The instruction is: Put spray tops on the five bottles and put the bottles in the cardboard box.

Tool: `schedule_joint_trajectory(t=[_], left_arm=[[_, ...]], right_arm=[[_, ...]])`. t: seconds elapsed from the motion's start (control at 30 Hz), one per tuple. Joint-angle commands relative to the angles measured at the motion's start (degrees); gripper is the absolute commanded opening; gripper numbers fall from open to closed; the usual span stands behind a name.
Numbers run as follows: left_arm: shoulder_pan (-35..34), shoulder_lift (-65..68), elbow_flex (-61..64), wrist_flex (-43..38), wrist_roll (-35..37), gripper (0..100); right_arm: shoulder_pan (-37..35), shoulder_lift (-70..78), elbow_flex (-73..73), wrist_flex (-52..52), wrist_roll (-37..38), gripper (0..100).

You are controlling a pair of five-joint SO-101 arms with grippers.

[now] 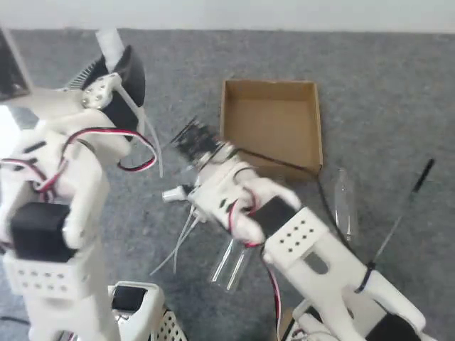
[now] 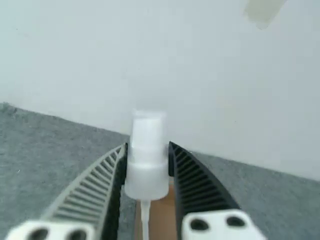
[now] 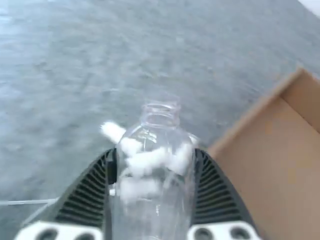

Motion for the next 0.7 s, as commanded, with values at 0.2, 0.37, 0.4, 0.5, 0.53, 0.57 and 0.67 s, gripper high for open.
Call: schedule_joint_trajectory(t=[0.2, 0.37, 0.4, 0.5, 0.53, 0.57, 0.67], left_arm=[[-5.8, -8.7, 21.85, -23.56, 0.62, 1], [-5.8, -8.09, 23.6, -23.74, 0.62, 1], [-5.71, -8.0, 23.78, -23.82, 0.88, 1], [-5.1, -7.74, 23.87, -23.91, 3.6, 1], [-4.31, -7.74, 23.96, -23.91, 3.69, 1], [-3.69, -7.74, 23.96, -23.91, 3.69, 1], [-0.97, -7.74, 23.69, -23.91, 3.69, 1]], right_arm=[[-2.77, -10.15, 8.79, -12.44, -2.02, 0.5], [-2.59, -17.01, 13.63, -14.02, -2.2, 0.5], [-2.59, -17.8, 14.15, -14.02, -2.2, 0.5], [-2.86, -18.59, 14.86, -14.02, -2.2, 0.5], [-2.68, -18.59, 14.86, -14.02, -2.2, 0.5], [-2.59, -18.59, 14.86, -14.02, -2.2, 0.5], [-2.59, -18.59, 14.86, -13.93, -2.2, 0.5]])
